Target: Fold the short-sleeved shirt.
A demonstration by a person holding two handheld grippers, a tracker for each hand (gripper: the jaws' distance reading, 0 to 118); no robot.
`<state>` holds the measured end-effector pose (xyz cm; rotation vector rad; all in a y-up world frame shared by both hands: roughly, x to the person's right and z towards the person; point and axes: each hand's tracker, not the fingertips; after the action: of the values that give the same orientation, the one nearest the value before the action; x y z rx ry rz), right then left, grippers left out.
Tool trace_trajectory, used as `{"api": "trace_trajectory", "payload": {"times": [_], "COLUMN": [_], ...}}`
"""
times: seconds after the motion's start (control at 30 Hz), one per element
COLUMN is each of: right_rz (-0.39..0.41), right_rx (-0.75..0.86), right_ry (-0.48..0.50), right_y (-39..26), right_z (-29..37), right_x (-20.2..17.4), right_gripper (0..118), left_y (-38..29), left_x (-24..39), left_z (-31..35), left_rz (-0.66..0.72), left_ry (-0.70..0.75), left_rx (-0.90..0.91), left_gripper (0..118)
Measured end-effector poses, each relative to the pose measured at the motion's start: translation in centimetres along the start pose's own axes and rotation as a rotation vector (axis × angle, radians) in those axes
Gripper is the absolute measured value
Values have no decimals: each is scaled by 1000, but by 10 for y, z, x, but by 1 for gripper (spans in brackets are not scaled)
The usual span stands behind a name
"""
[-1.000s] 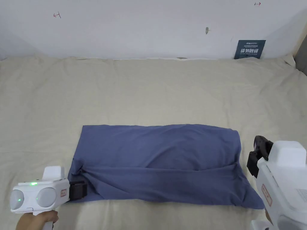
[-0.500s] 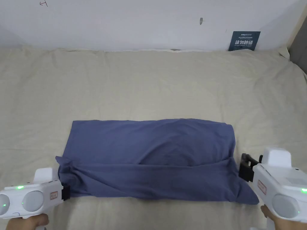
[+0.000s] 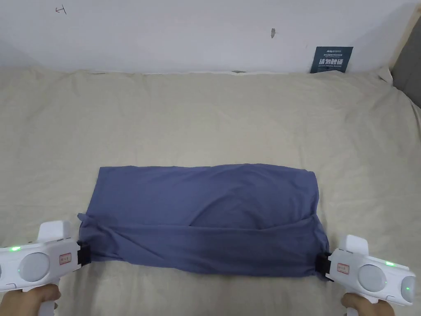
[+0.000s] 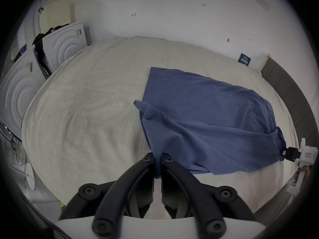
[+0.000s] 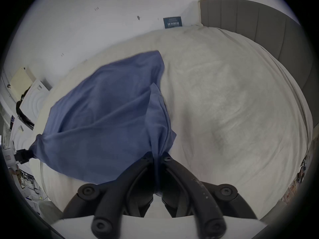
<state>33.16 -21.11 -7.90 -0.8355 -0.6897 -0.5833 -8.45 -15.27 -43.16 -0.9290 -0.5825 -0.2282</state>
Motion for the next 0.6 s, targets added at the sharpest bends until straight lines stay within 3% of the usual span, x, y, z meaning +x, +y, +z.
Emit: {"api": "trace_trajectory", "payload": {"times": [0.07, 0.2, 0.3, 0.5, 0.6], "right_rz": [68, 61, 117, 170, 140], "right_rx": [25, 70, 89, 4, -70], "right_ry": [-22, -12, -55, -91, -99], "right_y": [2, 1, -11, -56, -78], "right_z": [14, 46, 66, 72, 44], "right_x": [-6, -2, 3, 16, 32], "right_gripper": [10, 10, 10, 10, 10], "left_y": [-4, -13, -27, -76, -97], "left_x": [-3, -13, -19, -35, -36], "left_z": [2, 16, 31, 38, 24], "left_rz": [19, 68, 74, 60, 49], "left_ry": [3, -3, 2, 6, 30], "left_rx": [-5, 4, 2, -84, -136], "left_gripper": [7, 7, 7, 7, 7]}}
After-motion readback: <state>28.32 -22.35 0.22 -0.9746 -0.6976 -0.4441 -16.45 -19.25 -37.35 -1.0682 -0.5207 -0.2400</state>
